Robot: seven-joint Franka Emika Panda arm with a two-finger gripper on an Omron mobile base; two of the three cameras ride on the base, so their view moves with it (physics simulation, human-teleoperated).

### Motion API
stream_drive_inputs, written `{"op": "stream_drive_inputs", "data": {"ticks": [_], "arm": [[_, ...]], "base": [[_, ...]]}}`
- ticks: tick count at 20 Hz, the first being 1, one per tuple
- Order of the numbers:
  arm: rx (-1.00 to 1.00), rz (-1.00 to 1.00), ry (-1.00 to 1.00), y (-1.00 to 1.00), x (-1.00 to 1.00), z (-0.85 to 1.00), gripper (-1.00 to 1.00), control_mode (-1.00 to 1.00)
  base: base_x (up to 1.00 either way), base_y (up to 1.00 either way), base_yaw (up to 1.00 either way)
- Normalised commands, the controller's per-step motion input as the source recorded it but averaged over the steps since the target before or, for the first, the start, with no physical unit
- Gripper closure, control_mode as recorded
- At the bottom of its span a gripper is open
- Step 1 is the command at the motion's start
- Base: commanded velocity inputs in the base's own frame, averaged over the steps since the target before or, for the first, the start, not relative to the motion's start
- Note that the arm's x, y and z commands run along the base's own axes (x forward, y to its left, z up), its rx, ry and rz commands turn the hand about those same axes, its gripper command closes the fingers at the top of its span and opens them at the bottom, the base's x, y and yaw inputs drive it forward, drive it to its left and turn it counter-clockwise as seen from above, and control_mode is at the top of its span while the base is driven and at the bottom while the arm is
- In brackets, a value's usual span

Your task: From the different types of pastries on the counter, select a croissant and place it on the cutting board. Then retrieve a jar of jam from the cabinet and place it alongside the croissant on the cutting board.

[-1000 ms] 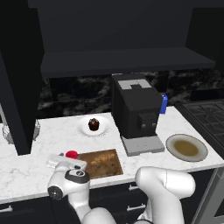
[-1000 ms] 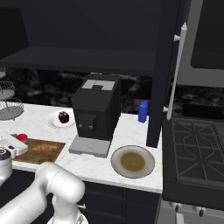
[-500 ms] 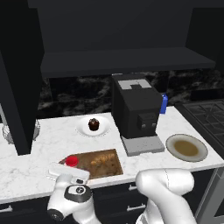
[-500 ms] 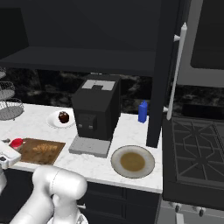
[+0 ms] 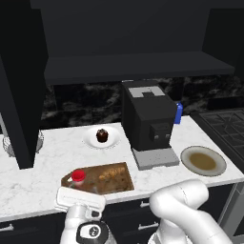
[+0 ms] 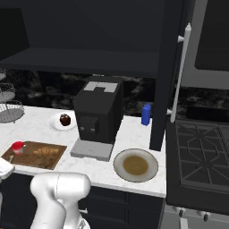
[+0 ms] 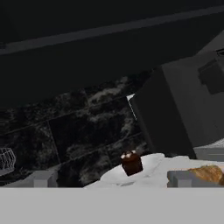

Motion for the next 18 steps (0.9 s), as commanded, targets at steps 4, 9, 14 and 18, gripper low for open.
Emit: {"op": "stream_drive_inputs", "data": {"ticks": [4, 9, 14, 18], "arm": [[0.22, -0.01, -0.25, -0.15, -0.95, 1.00, -1.00, -1.00], [0.18, -0.02, -0.26, -0.01, -0.93, 1.00, -1.00, -1.00], [0.17, 0.00, -0.25, 0.00, -0.99, 1.00, -1.00, -1.00], [0.19, 0.00, -0.21, 0.00, -0.99, 1.00, -1.00, -1.00]], "base": [[0.00, 0.00, 0.00], [0.00, 0.00, 0.00], [0.00, 0.00, 0.00], [0.00, 0.00, 0.00]]}}
